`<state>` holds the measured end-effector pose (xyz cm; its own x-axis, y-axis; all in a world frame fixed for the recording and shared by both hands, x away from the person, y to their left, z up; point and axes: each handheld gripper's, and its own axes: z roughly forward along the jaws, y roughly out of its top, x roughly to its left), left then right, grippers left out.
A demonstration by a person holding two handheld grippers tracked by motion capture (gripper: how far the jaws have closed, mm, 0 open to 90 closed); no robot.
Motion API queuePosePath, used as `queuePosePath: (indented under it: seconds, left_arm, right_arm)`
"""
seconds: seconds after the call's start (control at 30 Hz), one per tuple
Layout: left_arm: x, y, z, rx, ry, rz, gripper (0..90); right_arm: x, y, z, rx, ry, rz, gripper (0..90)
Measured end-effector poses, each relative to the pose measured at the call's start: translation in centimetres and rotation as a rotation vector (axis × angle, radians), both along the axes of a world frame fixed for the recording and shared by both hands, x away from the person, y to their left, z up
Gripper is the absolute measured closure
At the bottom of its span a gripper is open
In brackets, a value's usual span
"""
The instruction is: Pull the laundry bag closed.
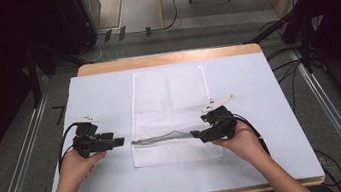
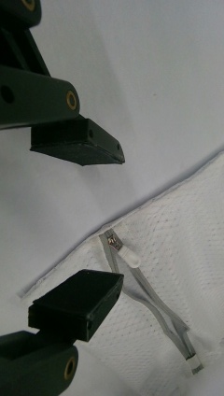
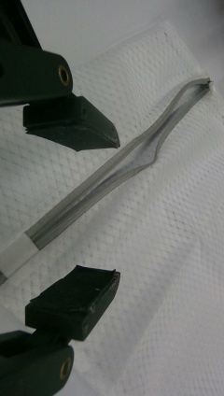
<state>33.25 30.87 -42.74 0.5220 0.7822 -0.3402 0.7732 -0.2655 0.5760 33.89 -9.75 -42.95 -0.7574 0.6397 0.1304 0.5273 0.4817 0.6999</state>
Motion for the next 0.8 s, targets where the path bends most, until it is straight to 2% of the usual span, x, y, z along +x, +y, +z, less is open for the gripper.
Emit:
queuePosePath:
  seconds: [0.53, 0.8]
  left_arm:
    - [0.0, 0.2, 0.0, 0.006, -0.012, 0.004, 36.4]
    - [-0.1, 0.3, 0.0, 0.005, -0.012, 0.009, 36.4]
  right_arm:
    - [0.1, 2.8, 0.4, -0.013, 0.008, 0.065, 38.8]
    - [0.2, 4.9, 0.5, -0.014, 0.012, 0.106, 40.2]
